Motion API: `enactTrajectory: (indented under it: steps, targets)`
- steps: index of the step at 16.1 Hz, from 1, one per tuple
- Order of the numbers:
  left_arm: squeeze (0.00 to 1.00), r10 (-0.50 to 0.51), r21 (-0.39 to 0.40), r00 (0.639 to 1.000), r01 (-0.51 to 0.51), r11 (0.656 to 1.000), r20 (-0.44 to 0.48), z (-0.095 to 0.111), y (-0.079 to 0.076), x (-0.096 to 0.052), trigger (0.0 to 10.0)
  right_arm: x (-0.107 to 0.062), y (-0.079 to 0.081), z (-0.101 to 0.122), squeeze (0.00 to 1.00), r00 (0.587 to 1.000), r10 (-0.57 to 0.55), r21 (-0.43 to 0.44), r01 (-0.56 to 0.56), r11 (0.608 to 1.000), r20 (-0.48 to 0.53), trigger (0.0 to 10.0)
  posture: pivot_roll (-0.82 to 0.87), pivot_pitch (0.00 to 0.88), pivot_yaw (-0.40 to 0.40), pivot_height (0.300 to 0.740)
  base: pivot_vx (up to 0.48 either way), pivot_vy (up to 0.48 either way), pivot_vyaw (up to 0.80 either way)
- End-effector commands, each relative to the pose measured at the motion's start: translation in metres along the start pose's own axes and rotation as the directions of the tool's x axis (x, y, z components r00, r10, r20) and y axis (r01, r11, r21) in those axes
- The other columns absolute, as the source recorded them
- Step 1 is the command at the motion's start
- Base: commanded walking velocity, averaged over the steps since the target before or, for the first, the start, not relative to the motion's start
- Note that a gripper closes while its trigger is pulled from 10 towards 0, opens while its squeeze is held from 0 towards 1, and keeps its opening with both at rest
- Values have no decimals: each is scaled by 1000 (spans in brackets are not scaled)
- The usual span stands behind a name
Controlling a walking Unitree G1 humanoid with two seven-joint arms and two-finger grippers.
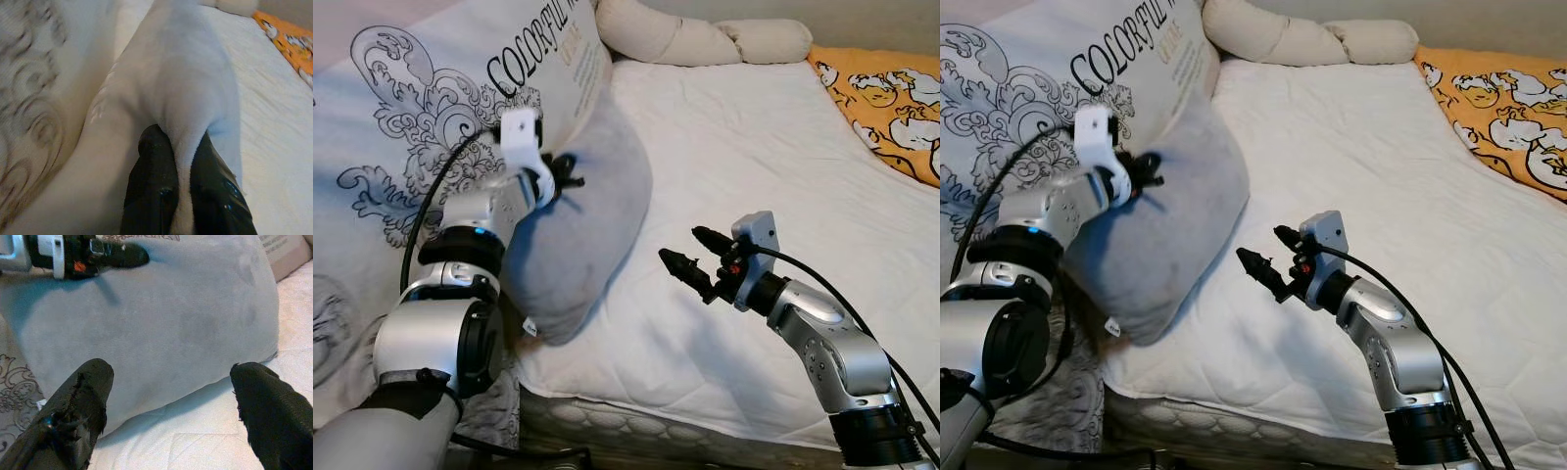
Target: Clean up the room
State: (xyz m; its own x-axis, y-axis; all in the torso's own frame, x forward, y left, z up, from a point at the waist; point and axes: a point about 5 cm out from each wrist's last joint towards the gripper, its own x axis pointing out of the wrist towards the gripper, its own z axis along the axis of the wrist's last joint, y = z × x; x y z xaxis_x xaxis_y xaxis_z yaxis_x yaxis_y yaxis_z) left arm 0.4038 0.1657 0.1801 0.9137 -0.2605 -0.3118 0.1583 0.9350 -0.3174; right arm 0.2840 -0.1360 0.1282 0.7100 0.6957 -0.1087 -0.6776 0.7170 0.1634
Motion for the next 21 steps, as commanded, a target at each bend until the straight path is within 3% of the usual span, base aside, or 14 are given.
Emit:
enactTrajectory:
  steps: [1, 5, 8, 10, 14, 15, 16, 19, 21]
  targets:
    - [0, 68, -40, 998, -67, 997, 14, -1, 12, -3, 10000, -2, 3, 2, 0, 1000, 17, -1, -17, 1000, 2, 10000, -73, 0, 56, 740, 0, 0, 0]
    - [0, 187, 41, 979, -191, 981, 84, 5, 28, -9, 10000, -3, 5, 3, 0, 999, 39, -7, -39, 999, -4, 10000, -72, 0, 54, 740, 0, 0, 0]
    - [0, 327, 96, 940, -336, 937, 97, 6, 46, -18, 10000, -5, 11, 6, 0, 993, 118, -30, -118, 993, -7, 10000, -73, 0, 55, 740, 0, 0, 0]
    - [0, 328, 102, 939, -338, 936, 99, 8, 47, -19, 10000, -9, 15, 8, 0, 985, 172, -39, -172, 984, -4, 10000, -74, 0, 56, 740, 0, 0, 0]
    - [0, 286, 250, 958, -282, 926, 22, -11, 43, -16, 10000, -26, 32, 10, 0, 918, 394, -46, -396, 917, -38, 10000, -79, 0, 56, 740, 0, 0, 0]
    - [851, 310, 272, 950, -306, 912, 28, -12, 47, -17, 10000, -30, 34, 9, 0, 905, 421, -57, -424, 904, -59, 10000, -82, 0, 58, 740, 0, 0, 0]
    - [1000, 312, 299, 948, -314, 901, 54, -8, 48, -20, 10000, -32, 33, 8, 0, 905, 420, -54, -423, 904, -65, 10000, -85, 0, 61, 740, 0, 0, 0]
    - [1000, 174, 398, 960, -250, 883, 217, 12, 38, -25, 10000, -33, 25, 11, 0, 931, 361, -91, -364, 927, -53, 10000, -85, 0, 62, 740, 0, 0, 0]
    - [1000, 117, 409, 959, -218, 886, 257, 17, 33, -27, 10000, -33, 24, 9, 0, 936, 348, -75, -351, 934, -50, 10000, -81, 0, 58, 740, 0, 0, 0]
